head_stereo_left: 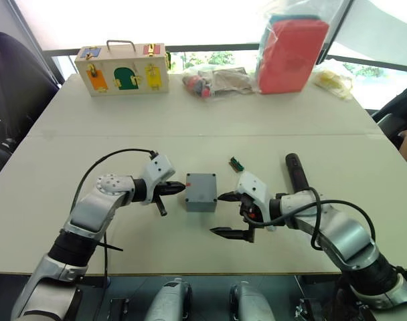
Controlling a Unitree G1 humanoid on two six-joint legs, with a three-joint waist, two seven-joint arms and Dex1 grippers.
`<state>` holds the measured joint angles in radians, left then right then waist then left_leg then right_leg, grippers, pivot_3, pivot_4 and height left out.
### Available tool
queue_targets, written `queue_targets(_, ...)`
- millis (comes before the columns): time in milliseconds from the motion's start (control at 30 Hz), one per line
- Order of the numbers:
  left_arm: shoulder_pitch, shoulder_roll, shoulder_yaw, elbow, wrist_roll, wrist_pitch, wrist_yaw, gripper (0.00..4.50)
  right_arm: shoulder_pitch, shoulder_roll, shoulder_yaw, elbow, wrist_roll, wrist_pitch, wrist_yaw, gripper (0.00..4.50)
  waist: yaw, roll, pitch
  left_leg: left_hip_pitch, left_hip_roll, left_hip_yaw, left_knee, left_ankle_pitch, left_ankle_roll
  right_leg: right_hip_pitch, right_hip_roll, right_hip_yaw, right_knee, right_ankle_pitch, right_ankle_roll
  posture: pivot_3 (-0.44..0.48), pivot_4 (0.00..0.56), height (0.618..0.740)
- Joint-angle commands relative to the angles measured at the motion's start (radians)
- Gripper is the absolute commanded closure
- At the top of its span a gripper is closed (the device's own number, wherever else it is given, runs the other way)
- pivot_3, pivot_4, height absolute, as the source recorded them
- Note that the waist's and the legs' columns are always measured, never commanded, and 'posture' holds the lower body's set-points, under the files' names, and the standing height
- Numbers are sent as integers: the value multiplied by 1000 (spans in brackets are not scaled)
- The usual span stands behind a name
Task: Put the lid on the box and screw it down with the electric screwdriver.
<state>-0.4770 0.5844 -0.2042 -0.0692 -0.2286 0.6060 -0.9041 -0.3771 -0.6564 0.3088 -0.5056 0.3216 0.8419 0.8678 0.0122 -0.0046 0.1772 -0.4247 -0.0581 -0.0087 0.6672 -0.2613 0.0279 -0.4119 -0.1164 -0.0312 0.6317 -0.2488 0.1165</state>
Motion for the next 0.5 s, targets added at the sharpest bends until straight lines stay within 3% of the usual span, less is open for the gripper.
queue_targets(33, -26, -8, 17, -16, -10, -8, 0, 4500, -3, 3, -4, -52, 18, 7, -10, 37, 0, 0, 0, 0, 0, 0, 0, 0, 0, 0, 0, 0, 0, 0, 0, 0, 150, 740)
queue_targets(200, -9, 69, 32, -72, -31, 26, -63, 4500, -19, -46, -99, -23, 28, 11, -14, 37, -1, 0, 0, 0, 0, 0, 0, 0, 0, 0, 0, 0, 0, 0, 0, 0, 150, 740)
queue_targets(367, -5, 162, 124, -146, -140, 90, -147, 4500, 35, 0, -301, -9, 131, 83, -84, 37, 1, 0, 0, 0, 0, 0, 0, 0, 0, 0, 0, 0, 0, 0, 0, 0, 150, 740)
queue_targets(500, -27, 190, 155, -178, -201, 132, -174, 4500, 77, 26, -369, 22, 125, 75, -154, 37, 1, 0, 0, 0, 0, -1, 0, 0, 0, 1, 0, 0, 0, 0, 0, 0, 150, 740)
